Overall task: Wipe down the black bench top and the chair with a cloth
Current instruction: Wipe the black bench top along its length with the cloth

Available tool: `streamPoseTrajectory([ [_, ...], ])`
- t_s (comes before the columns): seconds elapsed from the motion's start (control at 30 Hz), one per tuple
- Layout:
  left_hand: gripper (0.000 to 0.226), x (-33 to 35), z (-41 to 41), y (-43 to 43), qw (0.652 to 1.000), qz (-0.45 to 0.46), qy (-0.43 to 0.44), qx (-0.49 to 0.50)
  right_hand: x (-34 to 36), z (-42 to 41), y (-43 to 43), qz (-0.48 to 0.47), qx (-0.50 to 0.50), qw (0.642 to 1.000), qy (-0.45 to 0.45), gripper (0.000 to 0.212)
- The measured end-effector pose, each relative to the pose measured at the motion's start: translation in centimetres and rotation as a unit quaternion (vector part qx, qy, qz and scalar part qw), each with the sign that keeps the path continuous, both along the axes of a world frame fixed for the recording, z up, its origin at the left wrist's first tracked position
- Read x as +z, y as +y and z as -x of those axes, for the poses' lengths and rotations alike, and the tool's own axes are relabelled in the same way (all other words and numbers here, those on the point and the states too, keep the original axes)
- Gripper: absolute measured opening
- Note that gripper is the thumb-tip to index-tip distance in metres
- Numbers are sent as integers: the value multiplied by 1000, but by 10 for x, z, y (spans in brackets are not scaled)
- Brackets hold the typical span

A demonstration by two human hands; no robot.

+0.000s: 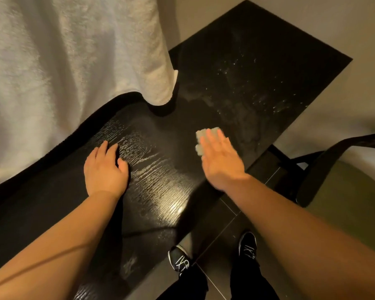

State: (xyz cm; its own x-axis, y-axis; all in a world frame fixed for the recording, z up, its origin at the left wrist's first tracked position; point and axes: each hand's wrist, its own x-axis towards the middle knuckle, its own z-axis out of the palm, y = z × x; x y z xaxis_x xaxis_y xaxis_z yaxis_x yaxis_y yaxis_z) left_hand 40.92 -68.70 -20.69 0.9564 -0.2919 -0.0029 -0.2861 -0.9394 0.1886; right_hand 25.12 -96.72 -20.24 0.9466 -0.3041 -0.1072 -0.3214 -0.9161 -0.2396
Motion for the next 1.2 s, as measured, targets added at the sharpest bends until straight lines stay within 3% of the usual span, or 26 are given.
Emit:
streamPoseTrajectory([
  [0.1,53,0,6,-8,1000,-4,11,21,-4,20,23,-36,110,993,-1,66],
  [0.27,57,8,66,-62,997,41,57,26,2,19,-22,-40,207,977,29,63],
  [0.47,64,-2,106,-130,996,9,90,-8,0,-11,-94,22,85,995,38,61],
  [0.57,66,-6,109,-140,996,-20,86,11,1,-19,-82,24,17,999,31,64],
  [0.67,68,-5,111,-143,996,-33,75,20,0,7,-48,11,136,990,17,68],
  [0.77,69,-4,111,-144,996,-45,74,22,-6,33,-53,25,285,958,28,69],
  [0.97,68,-2,110,-146,996,-44,72,25,-7,10,-165,46,138,989,39,63],
  [1.1,69,-4,110,-146,996,-47,66,30,-4,4,-165,32,61,997,41,63],
  [1.2,69,-5,110,-146,997,-47,58,30,-7,22,-136,-1,139,990,6,66],
])
